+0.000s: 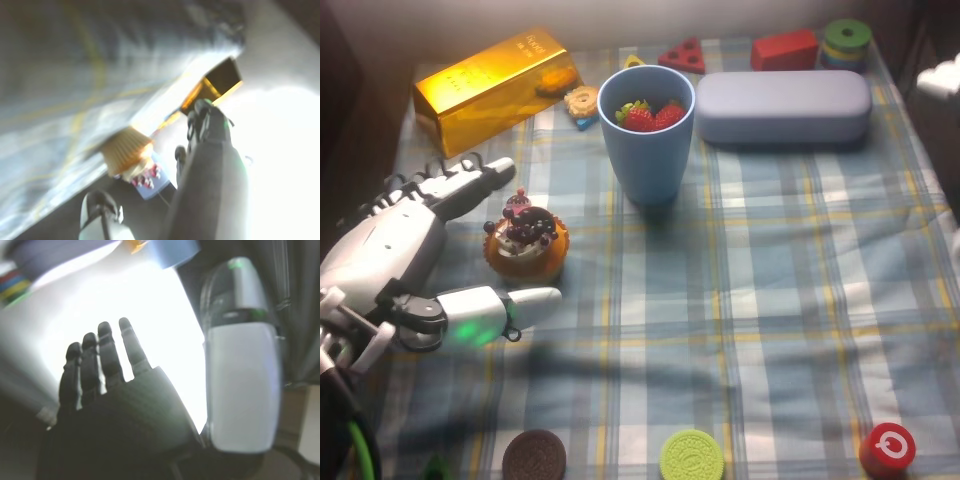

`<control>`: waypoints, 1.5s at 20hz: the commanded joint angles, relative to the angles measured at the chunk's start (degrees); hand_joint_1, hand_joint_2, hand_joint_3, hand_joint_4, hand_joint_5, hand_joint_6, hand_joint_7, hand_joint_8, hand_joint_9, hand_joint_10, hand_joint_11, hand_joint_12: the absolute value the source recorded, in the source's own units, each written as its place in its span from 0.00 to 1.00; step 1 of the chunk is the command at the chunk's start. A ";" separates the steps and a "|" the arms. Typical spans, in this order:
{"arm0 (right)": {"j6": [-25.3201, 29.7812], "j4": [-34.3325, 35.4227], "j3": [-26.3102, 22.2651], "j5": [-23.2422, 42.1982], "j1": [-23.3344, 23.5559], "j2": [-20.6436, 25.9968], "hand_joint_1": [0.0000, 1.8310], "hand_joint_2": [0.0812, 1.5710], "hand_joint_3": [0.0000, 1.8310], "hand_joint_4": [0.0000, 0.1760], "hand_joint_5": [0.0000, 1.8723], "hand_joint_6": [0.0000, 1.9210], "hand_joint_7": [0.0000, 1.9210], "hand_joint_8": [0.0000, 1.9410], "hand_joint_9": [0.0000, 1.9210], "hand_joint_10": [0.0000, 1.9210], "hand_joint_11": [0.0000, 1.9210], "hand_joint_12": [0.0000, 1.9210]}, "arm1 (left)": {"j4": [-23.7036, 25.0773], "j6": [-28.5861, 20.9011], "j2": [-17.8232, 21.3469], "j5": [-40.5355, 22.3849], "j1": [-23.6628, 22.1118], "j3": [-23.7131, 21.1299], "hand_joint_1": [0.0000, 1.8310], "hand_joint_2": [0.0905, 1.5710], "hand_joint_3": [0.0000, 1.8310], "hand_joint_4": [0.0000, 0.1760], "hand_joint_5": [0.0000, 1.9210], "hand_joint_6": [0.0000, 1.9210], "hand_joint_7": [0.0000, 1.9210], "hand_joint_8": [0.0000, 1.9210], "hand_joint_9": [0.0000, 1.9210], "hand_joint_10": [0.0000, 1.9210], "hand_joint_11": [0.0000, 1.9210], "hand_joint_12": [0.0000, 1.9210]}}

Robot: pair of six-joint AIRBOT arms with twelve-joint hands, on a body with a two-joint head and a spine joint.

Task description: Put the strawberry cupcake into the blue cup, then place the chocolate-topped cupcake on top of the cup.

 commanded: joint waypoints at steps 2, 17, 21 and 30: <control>-2.16 2.51 -1.97 9.54 -1.51 1.24 0.03 0.61 0.00 0.00 0.00 0.00 0.03 0.00 0.00 0.00 0.00 0.00 | 2.08 -0.28 -1.01 -4.34 -0.94 1.16 0.47 0.45 0.00 0.80 0.21 0.01 0.10 0.00 0.12 0.00 0.02 0.26; -4.02 10.55 -5.20 19.32 -12.84 2.27 0.07 0.61 0.00 0.01 0.02 0.01 0.03 0.01 0.00 0.00 0.00 0.00 | 1.14 -0.72 -2.16 -3.45 -2.19 2.80 0.59 0.63 0.00 1.00 0.62 0.33 0.21 0.00 0.18 0.00 0.05 0.12; -4.02 11.06 -5.19 19.32 -13.38 2.01 0.07 0.61 0.00 0.00 0.02 0.00 0.04 0.01 0.02 0.01 0.03 0.01 | 3.30 -0.72 -0.63 -5.38 -3.33 1.26 0.57 0.65 0.00 1.00 0.57 0.41 0.21 0.00 0.16 0.00 0.08 0.07; -4.02 11.97 -5.18 19.32 -14.03 1.50 0.07 0.62 0.00 0.00 0.03 0.00 0.06 0.00 0.02 0.00 0.00 0.12 | 8.02 -0.72 2.69 -9.00 -8.94 0.29 0.57 0.66 0.00 1.00 0.55 0.44 0.19 0.00 0.12 0.00 0.01 0.17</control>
